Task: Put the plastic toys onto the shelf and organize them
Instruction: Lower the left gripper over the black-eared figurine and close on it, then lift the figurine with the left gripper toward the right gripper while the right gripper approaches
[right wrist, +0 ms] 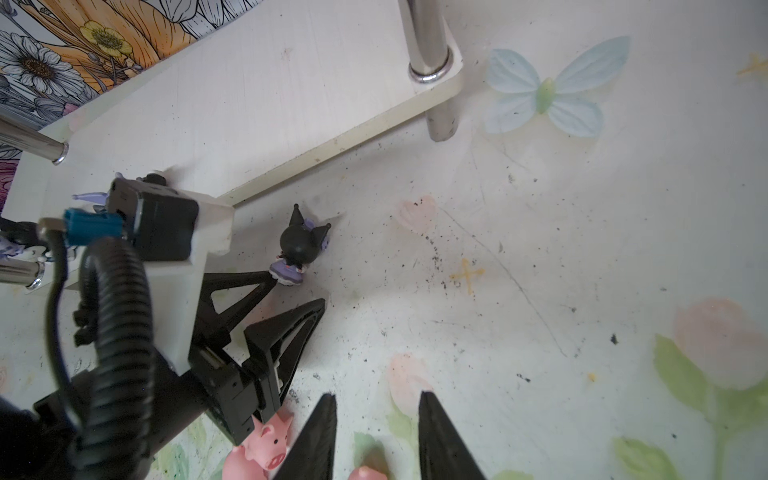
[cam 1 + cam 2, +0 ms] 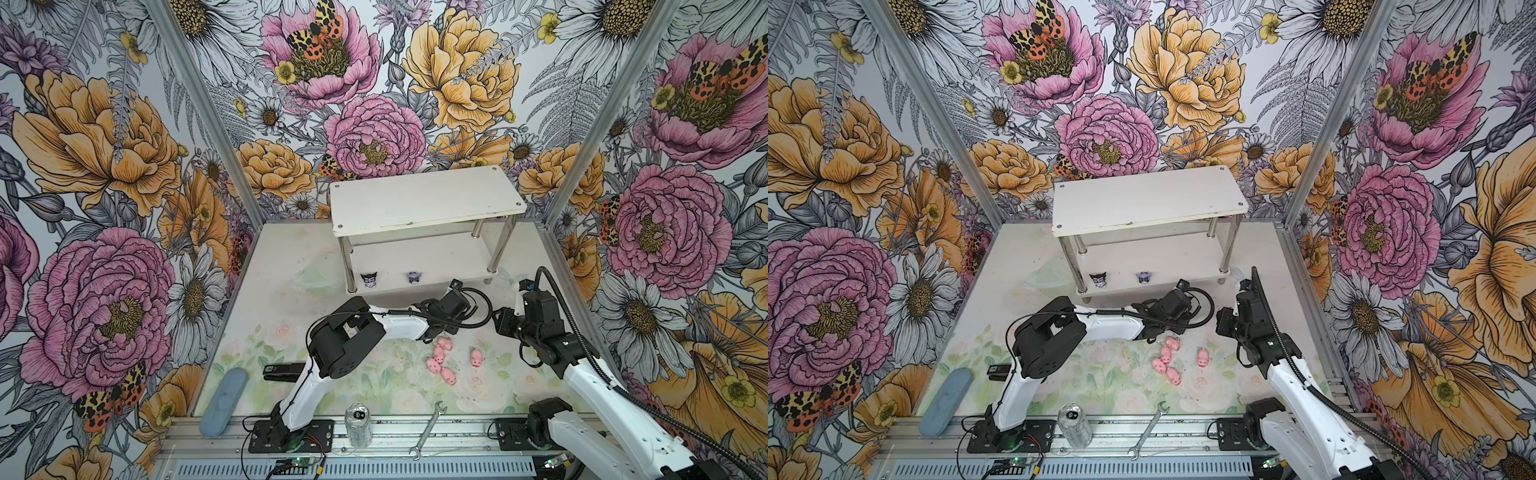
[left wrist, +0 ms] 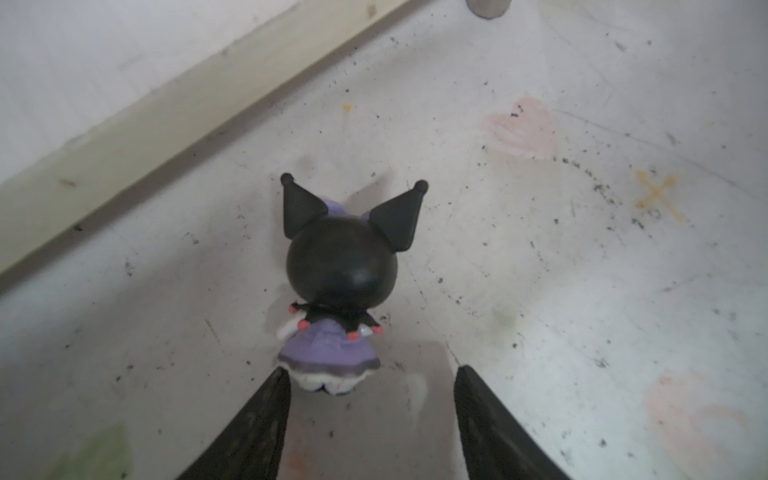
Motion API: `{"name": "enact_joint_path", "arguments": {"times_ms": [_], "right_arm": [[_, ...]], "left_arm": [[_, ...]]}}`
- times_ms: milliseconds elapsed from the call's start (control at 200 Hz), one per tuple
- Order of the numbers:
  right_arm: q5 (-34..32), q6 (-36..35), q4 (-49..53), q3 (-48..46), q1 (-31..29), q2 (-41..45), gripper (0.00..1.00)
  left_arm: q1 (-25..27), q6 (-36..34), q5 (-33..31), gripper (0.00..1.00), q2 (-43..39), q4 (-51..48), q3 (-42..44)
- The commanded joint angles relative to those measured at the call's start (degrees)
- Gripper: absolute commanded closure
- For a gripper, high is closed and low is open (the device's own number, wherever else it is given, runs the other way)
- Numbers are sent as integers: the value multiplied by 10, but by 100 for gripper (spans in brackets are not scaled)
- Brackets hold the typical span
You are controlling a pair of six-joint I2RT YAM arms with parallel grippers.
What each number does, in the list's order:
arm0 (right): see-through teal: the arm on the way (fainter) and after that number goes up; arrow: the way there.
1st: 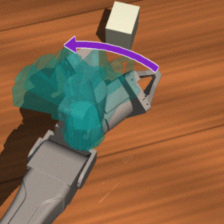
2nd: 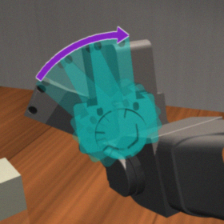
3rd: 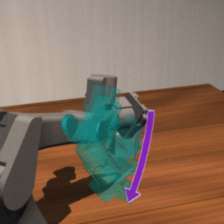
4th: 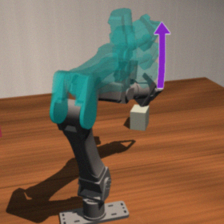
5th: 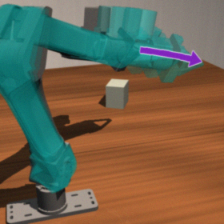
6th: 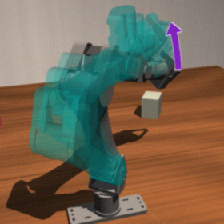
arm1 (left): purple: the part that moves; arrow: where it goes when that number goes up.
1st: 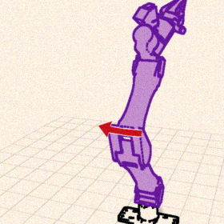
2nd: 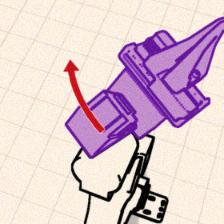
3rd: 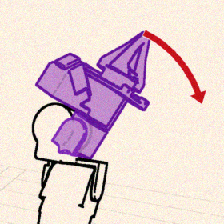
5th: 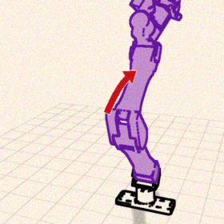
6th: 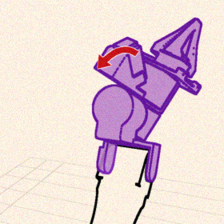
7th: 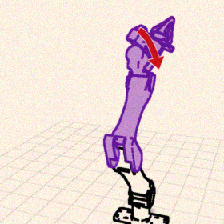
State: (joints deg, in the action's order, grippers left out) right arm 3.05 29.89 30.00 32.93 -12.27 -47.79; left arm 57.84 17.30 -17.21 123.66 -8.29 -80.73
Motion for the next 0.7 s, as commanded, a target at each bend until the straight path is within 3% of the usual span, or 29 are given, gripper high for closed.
{"name": "enact_joint_path", "arguments": {"times_ms": [0,100,150,210,405,535,696], "right_arm": [[0,-8,-2,10,5,5,64],[0,-10,-3,13,7,5,64],[0,-11,-4,13,9,3,64],[2,-12,-5,15,10,1,64],[2,-14,-6,13,11,0,64],[0,-17,-6,11,13,-3,64],[1,-18,-6,12,15,-5,63]], "left_arm": [[-7,-15,-30,34,11,-14,-19],[-8,-15,-60,34,11,-20,-22],[-11,-12,-66,29,11,-18,-23],[-18,-9,-53,25,16,-16,-29],[-25,-3,0,26,44,-12,-69],[-25,-2,18,36,58,-12,-91],[-22,4,27,62,57,-15,-92]]}}
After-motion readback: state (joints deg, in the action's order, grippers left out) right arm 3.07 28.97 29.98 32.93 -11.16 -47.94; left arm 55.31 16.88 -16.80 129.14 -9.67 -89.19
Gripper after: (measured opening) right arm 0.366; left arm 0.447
